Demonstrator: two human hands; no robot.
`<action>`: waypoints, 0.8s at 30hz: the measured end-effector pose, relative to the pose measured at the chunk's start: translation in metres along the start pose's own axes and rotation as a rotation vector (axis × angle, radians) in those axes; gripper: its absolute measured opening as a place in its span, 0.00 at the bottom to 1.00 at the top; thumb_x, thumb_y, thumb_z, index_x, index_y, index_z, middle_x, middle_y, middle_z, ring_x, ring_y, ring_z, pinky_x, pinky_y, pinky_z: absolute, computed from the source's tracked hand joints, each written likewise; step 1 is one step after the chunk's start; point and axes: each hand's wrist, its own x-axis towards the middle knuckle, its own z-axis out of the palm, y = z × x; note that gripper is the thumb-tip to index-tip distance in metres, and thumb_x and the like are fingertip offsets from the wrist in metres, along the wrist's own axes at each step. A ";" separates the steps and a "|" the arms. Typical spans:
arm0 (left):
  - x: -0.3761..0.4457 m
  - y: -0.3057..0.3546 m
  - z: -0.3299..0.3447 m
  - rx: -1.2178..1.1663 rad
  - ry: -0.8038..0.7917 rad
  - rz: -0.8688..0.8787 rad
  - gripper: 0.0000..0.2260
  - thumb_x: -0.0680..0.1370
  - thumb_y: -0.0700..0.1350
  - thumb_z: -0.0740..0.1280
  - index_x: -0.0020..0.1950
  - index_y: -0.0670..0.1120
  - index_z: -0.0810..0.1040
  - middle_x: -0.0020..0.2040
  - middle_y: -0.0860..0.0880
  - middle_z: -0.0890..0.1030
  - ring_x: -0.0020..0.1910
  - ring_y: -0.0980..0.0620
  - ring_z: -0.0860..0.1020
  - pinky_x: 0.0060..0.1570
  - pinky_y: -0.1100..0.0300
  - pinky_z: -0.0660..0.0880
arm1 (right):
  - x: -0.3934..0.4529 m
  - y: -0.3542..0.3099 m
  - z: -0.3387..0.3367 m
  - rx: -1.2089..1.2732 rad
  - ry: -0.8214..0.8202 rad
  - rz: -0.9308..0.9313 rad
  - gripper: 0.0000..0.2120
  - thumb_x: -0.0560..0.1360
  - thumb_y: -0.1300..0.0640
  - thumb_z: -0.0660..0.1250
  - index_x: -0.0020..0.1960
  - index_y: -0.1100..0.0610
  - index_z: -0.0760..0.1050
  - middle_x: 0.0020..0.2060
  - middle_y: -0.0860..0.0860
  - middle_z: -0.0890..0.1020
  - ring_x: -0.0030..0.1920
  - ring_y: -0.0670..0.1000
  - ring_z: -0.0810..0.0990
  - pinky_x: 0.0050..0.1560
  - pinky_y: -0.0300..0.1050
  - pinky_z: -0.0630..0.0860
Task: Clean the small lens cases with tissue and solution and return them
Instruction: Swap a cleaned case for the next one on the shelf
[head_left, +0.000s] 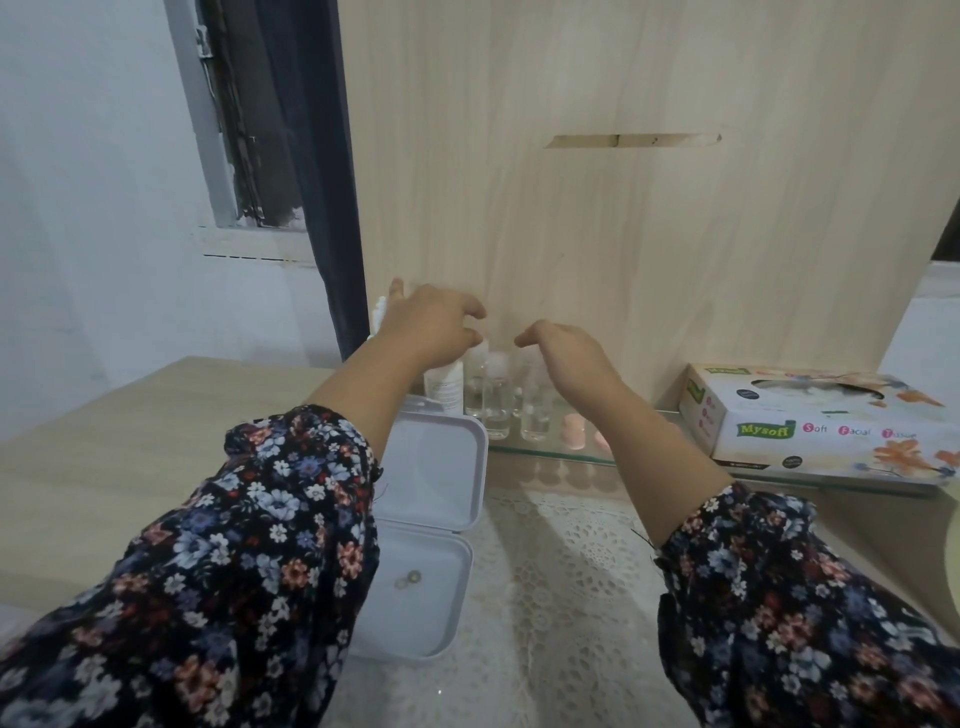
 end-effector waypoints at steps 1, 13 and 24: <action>-0.002 -0.003 -0.003 0.004 0.011 -0.001 0.16 0.78 0.53 0.64 0.67 0.57 0.73 0.63 0.50 0.77 0.67 0.48 0.68 0.72 0.46 0.47 | -0.001 0.002 -0.002 0.034 0.035 -0.021 0.24 0.67 0.43 0.54 0.54 0.48 0.81 0.57 0.47 0.79 0.60 0.53 0.74 0.65 0.55 0.69; -0.011 -0.009 -0.007 0.269 0.023 -0.041 0.13 0.79 0.43 0.64 0.63 0.53 0.76 0.56 0.49 0.80 0.62 0.47 0.72 0.72 0.44 0.45 | -0.020 0.025 -0.005 -0.078 0.091 -0.062 0.14 0.72 0.52 0.63 0.57 0.44 0.77 0.47 0.43 0.79 0.47 0.50 0.80 0.56 0.55 0.77; -0.014 0.003 -0.008 0.141 0.137 0.108 0.15 0.77 0.51 0.65 0.64 0.55 0.76 0.60 0.50 0.78 0.65 0.48 0.66 0.70 0.46 0.52 | -0.021 0.022 -0.004 -0.108 0.094 -0.078 0.14 0.73 0.54 0.65 0.58 0.45 0.76 0.42 0.39 0.76 0.48 0.51 0.79 0.57 0.56 0.76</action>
